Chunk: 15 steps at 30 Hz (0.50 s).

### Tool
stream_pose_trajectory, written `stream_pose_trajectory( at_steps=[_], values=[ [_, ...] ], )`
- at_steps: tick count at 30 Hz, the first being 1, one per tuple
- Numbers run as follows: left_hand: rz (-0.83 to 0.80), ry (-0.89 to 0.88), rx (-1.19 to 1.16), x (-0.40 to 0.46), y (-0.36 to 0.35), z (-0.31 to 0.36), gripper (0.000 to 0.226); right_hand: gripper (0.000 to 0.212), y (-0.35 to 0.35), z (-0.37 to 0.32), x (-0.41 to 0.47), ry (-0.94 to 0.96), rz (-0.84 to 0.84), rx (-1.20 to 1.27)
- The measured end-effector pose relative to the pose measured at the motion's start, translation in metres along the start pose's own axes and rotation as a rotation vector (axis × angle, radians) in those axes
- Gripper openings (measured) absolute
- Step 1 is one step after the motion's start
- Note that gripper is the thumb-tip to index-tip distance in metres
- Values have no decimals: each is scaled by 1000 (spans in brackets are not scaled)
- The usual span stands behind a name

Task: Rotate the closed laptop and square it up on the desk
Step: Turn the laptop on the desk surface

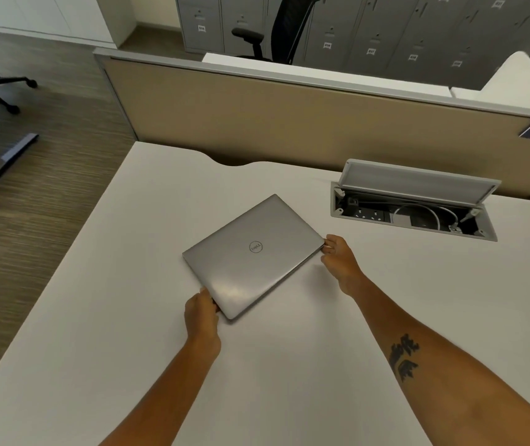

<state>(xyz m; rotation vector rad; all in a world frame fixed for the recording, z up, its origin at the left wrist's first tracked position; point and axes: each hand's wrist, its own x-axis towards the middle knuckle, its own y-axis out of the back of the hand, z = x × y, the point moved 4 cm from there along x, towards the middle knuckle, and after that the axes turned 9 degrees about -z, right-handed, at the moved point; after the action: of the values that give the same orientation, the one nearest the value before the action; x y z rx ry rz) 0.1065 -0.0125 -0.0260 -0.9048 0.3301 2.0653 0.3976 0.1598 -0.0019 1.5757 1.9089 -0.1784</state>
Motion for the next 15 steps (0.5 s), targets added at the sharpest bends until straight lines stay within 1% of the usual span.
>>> stream_pose_trajectory(
  at_steps=[2, 3, 4, 5, 7, 10, 12, 15],
  values=[
    [0, 10, -41, -7, -6, -10, 21, 63, 3, -4, 1, -5, 11, 5],
    [1, 17, -60, -12, -9, -15, 28, 61, 4, -5, 1, -8, 17, 7],
    [5, 32, -70, -14, -11, -19, 45, 60, 5, -7, 1, -10, 20, 9],
    [6, 40, -71, -15, -12, -23, 55, 60, 5, -7, 2, -10, 22, 12],
    [15, 41, -64, -15, -13, -28, 62, 62, 6, -8, 2, -13, 21, 20],
    [0, 42, -37, -11, -13, -30, 62, 67, 5, -8, 0, -15, 19, 34],
    [-25, 43, 29, -10, -13, -29, 62, 74, 4, -8, -3, -8, 12, 61],
    [-28, 21, 149, -4, -13, -19, 53, 87, -4, -5, -12, -7, 20, 162]
  ],
)
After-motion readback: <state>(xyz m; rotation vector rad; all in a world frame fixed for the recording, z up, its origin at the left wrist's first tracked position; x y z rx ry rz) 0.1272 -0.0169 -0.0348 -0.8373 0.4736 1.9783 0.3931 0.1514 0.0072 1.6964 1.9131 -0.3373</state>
